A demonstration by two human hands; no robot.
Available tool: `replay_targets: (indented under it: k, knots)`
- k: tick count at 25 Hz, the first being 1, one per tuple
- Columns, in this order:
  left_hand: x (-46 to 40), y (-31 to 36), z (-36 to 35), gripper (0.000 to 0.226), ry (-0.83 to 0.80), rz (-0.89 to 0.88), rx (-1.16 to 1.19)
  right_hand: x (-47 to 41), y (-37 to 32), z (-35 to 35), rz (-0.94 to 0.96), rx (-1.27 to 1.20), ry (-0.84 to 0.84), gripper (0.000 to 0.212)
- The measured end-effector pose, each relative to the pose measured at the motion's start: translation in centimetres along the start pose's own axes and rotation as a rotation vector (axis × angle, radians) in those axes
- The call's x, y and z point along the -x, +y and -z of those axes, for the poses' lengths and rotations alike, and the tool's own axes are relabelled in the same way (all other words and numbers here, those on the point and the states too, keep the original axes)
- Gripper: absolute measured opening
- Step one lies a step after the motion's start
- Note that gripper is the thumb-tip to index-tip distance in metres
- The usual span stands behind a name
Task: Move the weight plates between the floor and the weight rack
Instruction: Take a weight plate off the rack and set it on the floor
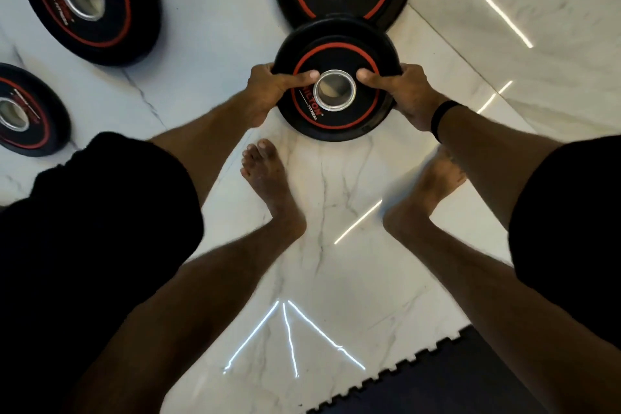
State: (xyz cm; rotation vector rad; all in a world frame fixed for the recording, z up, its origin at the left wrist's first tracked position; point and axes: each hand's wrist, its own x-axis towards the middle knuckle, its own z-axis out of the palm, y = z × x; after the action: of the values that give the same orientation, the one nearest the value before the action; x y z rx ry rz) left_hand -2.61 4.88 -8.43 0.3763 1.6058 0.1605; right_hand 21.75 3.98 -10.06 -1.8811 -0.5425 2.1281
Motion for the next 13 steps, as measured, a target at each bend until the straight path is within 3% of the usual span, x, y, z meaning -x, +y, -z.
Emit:
replay_targets:
  k: [2,6,8,10,13]
  knots:
    - [1.2,1.1,-0.3,0.085,-0.015,0.040,-0.002,0.7,-0.4,-0.1,-0.035,-0.017,0.063,0.092]
    - [6.2,2.6,-0.6,0.072,-0.022,0.090,-0.070,6.2,-1.7,0.2,-0.123,0.004,0.043,0.074]
    - [10.7,3.2,-0.5,0.094,-0.051,0.103,-0.087,11.1,-2.7,0.2,-0.111,-0.002,0.044,0.064]
    - [16.1,4.5,-0.5,0.108,-0.066,0.094,-0.111,17.5,-4.8,0.6,-0.090,0.010,0.048,0.069]
    - [27.1,8.3,-1.1,0.079,-0.129,0.054,-0.118,29.1,-9.2,1.1,-0.048,0.044,0.028,0.074]
